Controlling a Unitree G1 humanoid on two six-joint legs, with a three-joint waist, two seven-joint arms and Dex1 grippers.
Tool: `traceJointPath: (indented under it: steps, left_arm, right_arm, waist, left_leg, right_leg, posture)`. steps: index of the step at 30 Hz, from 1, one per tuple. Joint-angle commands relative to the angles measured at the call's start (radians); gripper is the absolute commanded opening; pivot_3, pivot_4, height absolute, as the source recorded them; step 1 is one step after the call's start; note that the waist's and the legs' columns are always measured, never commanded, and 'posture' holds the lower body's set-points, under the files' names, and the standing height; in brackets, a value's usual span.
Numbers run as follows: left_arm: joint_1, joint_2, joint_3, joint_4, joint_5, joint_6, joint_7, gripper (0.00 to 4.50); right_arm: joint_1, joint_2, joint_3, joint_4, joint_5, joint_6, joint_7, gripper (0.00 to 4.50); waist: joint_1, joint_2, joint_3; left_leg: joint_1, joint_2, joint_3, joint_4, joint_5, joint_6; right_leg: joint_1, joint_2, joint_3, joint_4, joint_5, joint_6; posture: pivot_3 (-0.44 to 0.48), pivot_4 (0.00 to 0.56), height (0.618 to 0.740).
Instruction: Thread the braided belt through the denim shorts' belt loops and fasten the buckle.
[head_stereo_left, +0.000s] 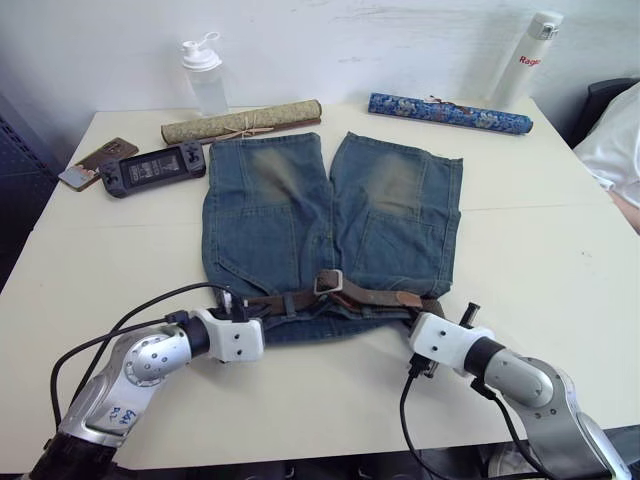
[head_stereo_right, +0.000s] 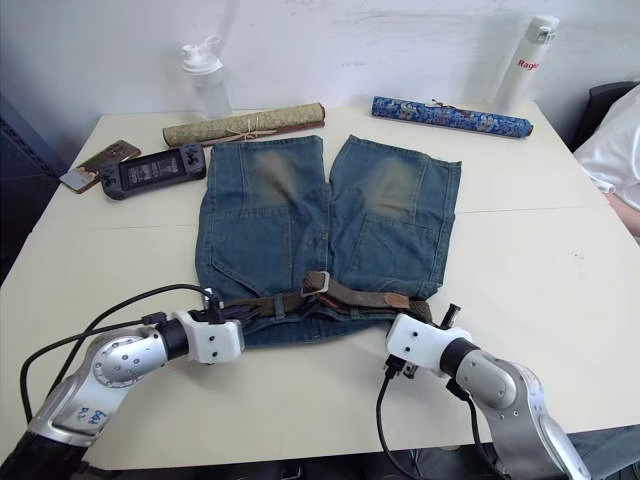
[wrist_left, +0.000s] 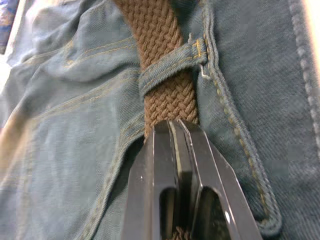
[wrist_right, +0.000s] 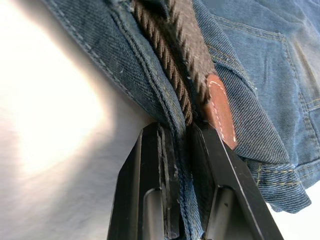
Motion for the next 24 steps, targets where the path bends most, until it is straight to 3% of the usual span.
traceJointPath:
  steps: [1,18,23,24]
  left_arm:
    - [0.058,0.008,0.057,-0.002,0.069,-0.001,0.079,0.0]
    - [0.163,-0.079,0.17,-0.012,0.078,0.076,0.234,0.0]
    - [0.206,-0.121,0.206,-0.028,-0.107,-0.01,0.199,0.0]
    - [0.219,-0.123,0.213,-0.043,-0.14,-0.035,0.188,0.33]
  right_arm:
    - [-0.014,0.01,0.008,-0.038,0.013,-0.006,0.002,0.13]
    - [-0.014,0.04,0.039,-0.028,0.005,0.014,-0.02,0.13]
    - [-0.002,0.046,0.044,-0.03,0.008,0.019,-0.027,0.13]
    - [-0.003,0.048,0.044,-0.03,0.01,0.021,-0.028,0.13]
  waist:
    - [0.0,0.0,0.0]
    - [0.0,0.0,0.0]
    - [0.001,-0.001,0.0]
    - [0.001,-0.001,0.0]
  left_leg:
    - [0.0,0.0,0.0,0.0,0.0,0.0]
    - [-0.008,0.0,0.001,0.001,0.002,-0.001]
    - [-0.008,0.0,0.0,0.002,0.002,-0.001]
    - [-0.008,0.0,0.0,0.002,0.002,-0.001]
  right_leg:
    - [0.0,0.0,0.0,0.0,0.0,0.0]
    - [-0.009,0.0,0.0,0.004,0.0,0.0]
    - [-0.009,-0.001,0.0,0.004,0.0,0.0]
    - [-0.009,-0.001,0.0,0.004,0.0,0.0]
  posture:
    - [0.0,0.15,0.717]
    - [0.0,0.15,0.717]
    - [0.0,0.15,0.717]
    - [0.0,0.15,0.717]
